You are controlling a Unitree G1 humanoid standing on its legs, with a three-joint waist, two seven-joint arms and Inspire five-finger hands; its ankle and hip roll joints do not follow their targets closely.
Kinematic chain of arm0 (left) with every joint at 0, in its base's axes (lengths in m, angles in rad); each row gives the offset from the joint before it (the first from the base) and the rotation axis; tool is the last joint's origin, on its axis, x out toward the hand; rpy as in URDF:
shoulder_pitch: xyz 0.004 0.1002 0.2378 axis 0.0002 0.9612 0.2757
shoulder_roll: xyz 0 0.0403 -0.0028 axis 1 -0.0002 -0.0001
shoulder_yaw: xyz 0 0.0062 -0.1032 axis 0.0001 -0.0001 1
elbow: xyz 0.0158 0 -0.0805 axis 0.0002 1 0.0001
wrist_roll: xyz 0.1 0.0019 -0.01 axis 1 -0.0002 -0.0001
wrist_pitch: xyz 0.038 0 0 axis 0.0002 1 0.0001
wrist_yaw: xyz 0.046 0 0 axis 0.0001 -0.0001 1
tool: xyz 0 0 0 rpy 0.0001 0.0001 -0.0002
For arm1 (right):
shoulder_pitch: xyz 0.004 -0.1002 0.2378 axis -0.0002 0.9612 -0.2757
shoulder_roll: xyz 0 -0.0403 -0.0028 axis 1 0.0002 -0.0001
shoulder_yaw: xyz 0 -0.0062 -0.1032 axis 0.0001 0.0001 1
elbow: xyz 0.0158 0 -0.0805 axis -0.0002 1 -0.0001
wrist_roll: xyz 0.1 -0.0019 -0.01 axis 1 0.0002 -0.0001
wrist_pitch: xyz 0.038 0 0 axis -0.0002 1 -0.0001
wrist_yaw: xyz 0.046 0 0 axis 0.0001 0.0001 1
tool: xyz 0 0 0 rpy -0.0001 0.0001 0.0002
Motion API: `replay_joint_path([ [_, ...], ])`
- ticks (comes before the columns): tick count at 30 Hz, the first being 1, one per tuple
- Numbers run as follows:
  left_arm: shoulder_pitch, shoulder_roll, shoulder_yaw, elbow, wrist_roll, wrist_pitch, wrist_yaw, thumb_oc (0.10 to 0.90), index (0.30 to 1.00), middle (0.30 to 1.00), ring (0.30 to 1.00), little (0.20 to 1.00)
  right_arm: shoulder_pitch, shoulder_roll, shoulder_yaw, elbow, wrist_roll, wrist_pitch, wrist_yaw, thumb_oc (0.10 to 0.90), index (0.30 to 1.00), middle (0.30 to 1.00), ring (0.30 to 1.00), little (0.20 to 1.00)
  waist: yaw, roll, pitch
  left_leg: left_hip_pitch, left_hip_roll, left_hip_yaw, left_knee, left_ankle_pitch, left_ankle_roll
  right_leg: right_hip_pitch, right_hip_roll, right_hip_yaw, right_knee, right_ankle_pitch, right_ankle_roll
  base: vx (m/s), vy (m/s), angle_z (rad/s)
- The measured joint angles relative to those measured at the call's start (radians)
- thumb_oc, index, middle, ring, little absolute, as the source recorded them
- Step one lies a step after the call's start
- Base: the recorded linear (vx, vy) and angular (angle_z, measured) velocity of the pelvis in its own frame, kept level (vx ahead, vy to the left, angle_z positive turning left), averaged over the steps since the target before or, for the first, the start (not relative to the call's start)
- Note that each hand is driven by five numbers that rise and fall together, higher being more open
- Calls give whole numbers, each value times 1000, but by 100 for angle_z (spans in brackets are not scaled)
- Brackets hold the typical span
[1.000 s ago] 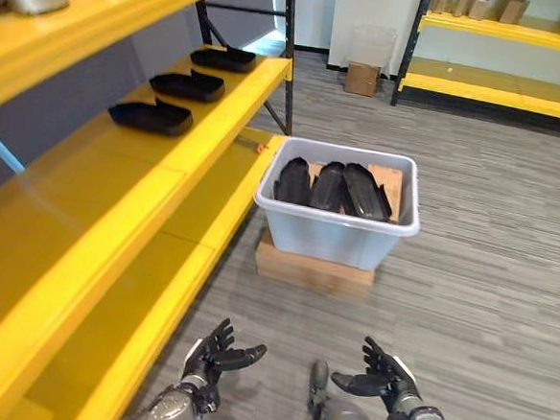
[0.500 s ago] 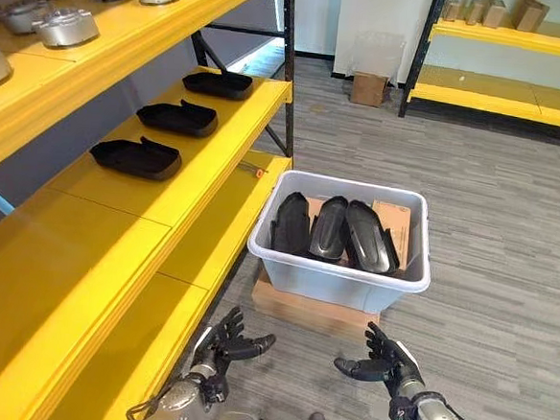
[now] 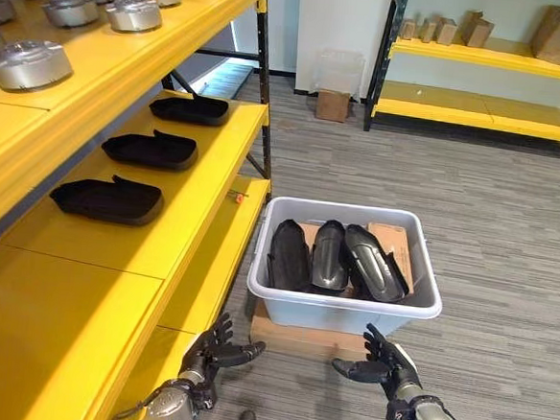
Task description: Move parts from the plastic box to the shelf.
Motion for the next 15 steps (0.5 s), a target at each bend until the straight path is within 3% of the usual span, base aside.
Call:
replay_joint_path([
  [11, 29, -10, -12, -10, 0, 2, -20, 900, 1000, 1000, 1000, 1000, -4, -25, -23, 2, -8, 0, -14, 900, 1000, 1000, 1000, 1000, -1, 1, -16, -20, 0, 25, 3, -7, 21, -42, -5, 25, 12, 8, 17, 20, 100, -8],
  [14, 8, -11, -13, -16, 0, 2, -19, 900, 1000, 1000, 1000, 1000, -6, -26, -25, 3, -11, 0, -17, 900, 1000, 1000, 1000, 1000, -4, 7, -18, -51, -9, 29, 39, -17, 35, -107, -4, 24, 128, 13, 25, -87, 107, 2],
  [15, -11, -10, -19, -16, 0, 2, -19, 900, 1000, 1000, 1000, 1000, -11, -28, -24, 2, -23, -1, -24, 900, 1000, 1000, 1000, 1000, -11, 21, -15, -71, -3, 19, 62, -16, 34, -191, 7, 36, 278, 10, 25, -9, 34, 10],
])
